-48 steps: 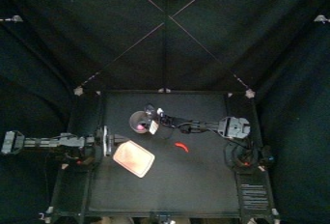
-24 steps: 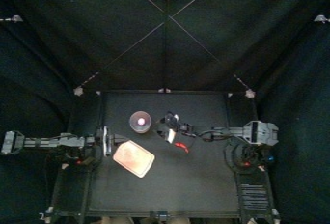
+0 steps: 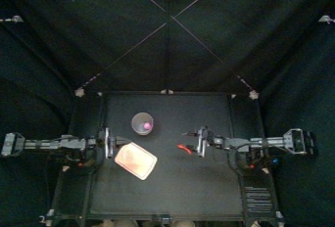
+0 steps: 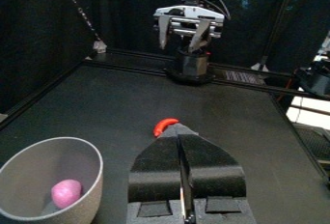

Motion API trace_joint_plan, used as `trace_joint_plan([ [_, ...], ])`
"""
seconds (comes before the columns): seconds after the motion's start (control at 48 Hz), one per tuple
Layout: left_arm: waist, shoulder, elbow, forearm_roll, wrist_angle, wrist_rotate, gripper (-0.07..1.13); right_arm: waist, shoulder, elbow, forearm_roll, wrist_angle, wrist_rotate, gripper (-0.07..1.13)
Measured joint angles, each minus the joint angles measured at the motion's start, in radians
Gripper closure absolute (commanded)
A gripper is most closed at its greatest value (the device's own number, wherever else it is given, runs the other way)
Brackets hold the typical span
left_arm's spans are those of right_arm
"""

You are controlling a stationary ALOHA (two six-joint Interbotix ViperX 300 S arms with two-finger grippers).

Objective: Pick the pink ball then place it in the grey bowl
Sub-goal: Drop pink ball in the grey bowl and return to neutral

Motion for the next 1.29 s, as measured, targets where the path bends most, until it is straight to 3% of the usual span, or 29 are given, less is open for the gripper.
trace_joint_plan([
  [0.521, 0.002, 0.000, 0.006, 0.002, 0.000, 0.002, 1.03, 0.000, -0.230, 0.167, 0.005, 0.000, 0.005, 0.14],
  [1.292, 0.000, 0.000, 0.023, 0.002, 0.002, 0.002, 1.03, 0.017, -0.238, 0.179, 0.006, 0.054, 0.005, 0.14],
])
